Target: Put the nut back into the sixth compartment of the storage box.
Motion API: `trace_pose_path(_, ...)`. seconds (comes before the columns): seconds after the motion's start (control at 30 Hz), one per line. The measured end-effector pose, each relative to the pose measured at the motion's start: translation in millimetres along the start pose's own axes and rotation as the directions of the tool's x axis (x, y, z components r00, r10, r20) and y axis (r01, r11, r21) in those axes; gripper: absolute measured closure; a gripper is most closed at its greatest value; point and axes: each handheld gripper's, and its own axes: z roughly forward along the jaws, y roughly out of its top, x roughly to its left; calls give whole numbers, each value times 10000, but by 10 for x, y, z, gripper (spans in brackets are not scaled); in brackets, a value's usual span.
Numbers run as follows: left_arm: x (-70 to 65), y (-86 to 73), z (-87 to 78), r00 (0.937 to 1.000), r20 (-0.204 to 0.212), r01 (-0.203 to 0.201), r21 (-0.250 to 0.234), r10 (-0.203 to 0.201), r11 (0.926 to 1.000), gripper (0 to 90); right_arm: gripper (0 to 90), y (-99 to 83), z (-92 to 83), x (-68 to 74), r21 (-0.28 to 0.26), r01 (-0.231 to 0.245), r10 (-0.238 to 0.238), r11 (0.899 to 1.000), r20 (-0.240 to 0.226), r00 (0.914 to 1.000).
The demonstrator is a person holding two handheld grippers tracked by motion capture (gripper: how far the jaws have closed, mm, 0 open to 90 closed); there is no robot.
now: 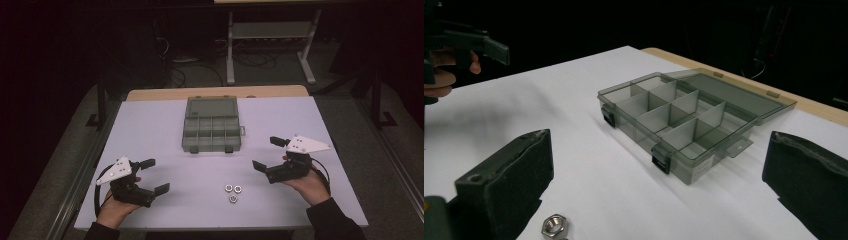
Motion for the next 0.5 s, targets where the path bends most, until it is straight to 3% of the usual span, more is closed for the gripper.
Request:
trace_pose_path(0.23, 5, -19, -2, 9997, -236, -25, 33, 26, 10000, 0, 0, 36, 56, 55, 119, 89, -86, 9999, -308, 9995)
trace_pose_path(0.5, 13, -41, -2, 9997, -217, 124, 36, -123, 9999, 0, 0, 64, 159, 79, 475, 175, -143, 9987, -681, 9976)
